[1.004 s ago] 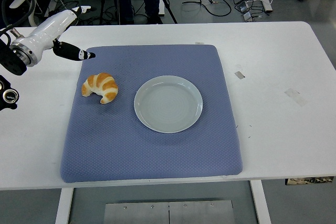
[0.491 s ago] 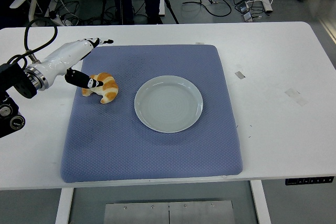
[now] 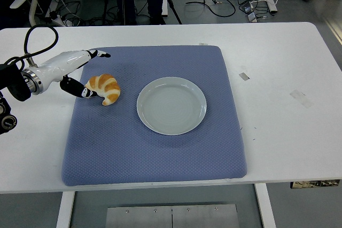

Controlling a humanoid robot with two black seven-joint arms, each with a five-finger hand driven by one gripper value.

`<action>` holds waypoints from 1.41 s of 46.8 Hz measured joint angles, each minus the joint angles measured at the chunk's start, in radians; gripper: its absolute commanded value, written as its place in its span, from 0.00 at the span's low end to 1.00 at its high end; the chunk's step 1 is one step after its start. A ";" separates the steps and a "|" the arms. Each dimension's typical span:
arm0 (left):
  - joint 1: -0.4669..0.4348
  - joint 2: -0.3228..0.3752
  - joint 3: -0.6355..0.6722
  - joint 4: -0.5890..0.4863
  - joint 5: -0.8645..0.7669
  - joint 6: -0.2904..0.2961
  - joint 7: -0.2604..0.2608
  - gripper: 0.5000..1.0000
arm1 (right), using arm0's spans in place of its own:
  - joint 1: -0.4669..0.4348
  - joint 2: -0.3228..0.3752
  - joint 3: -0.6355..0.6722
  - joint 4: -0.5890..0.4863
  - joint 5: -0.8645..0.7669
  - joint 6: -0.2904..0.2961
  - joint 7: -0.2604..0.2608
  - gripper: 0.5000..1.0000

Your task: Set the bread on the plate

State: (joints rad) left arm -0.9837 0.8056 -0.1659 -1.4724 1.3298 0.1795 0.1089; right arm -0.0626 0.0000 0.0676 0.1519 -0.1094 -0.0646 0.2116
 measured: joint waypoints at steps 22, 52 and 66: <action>-0.017 -0.014 0.013 0.100 0.126 -0.009 -0.098 0.73 | 0.001 0.000 0.000 0.000 0.000 0.000 0.000 1.00; -0.033 -0.064 0.022 0.149 0.187 -0.077 -0.167 0.69 | 0.000 0.000 0.000 0.000 0.000 0.000 0.000 1.00; -0.037 -0.081 0.045 0.184 0.221 -0.077 -0.183 0.69 | 0.001 0.000 0.000 0.000 0.000 0.000 0.000 1.00</action>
State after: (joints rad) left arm -1.0210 0.7241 -0.1212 -1.2889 1.5509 0.1027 -0.0744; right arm -0.0620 0.0000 0.0675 0.1519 -0.1091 -0.0643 0.2120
